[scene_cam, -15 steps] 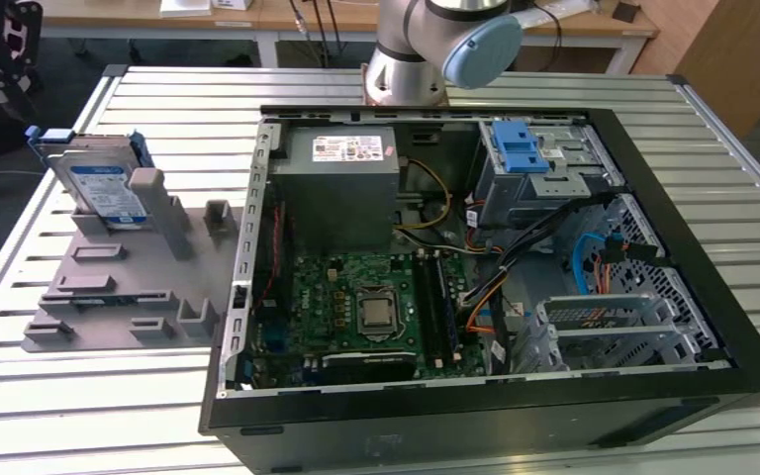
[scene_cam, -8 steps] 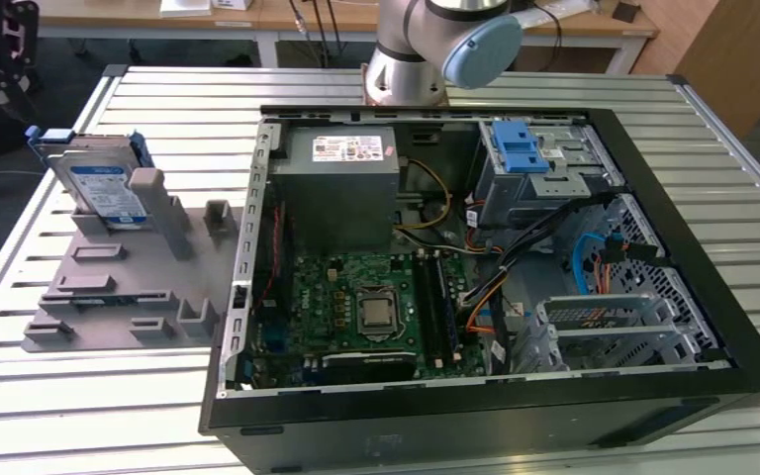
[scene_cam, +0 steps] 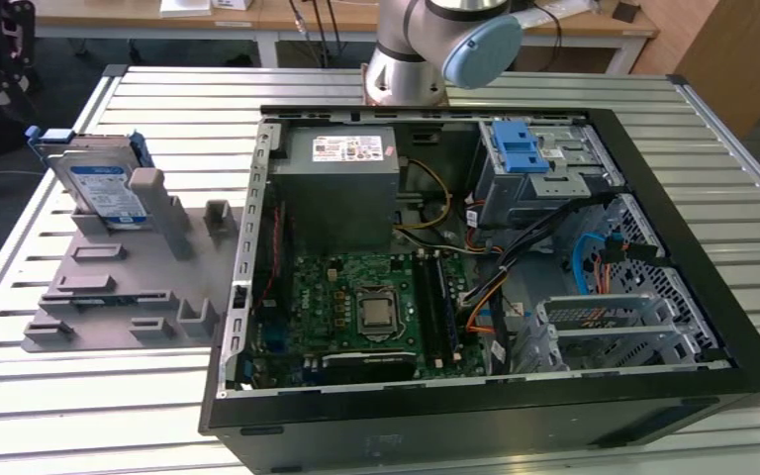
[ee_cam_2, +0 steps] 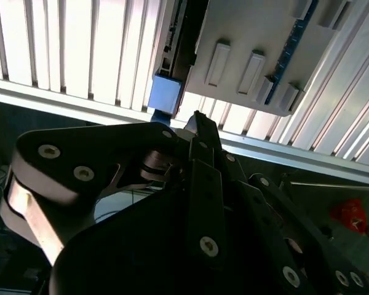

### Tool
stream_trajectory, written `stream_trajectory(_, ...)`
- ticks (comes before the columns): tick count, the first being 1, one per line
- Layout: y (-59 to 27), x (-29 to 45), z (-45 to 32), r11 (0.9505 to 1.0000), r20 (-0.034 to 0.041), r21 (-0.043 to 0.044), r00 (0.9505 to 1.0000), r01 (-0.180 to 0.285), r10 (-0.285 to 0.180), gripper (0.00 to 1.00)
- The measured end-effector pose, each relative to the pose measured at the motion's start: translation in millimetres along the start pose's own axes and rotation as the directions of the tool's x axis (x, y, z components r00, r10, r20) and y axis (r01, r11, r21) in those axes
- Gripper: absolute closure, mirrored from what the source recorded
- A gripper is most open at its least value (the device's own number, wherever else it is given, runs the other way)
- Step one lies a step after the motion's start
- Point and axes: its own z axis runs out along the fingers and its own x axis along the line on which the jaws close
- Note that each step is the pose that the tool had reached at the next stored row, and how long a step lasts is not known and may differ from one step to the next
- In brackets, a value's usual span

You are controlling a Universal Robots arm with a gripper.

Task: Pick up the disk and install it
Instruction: 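Pick up the disk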

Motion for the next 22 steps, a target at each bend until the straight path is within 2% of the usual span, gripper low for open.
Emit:
stream_trajectory(6, 0.0, 0.0, 0.5, 0.9979, -0.0023, 0.0004, 0.9979, 0.065, -0.065, 0.89)
stream_trajectory(12, 0.0, 0.0, 1.1, 0.9914, -0.0048, 0.0007, 0.9914, 0.131, -0.131, 0.89)
stream_trajectory(16, 0.0, 0.0, 1.4, 0.9849, -0.0064, 0.0006, 0.9849, 0.173, -0.173, 0.89)
stream_trajectory(22, -0.1, 0.0, 1.9, 0.9693, -0.0091, 0.0002, 0.9693, 0.246, -0.246, 0.89)
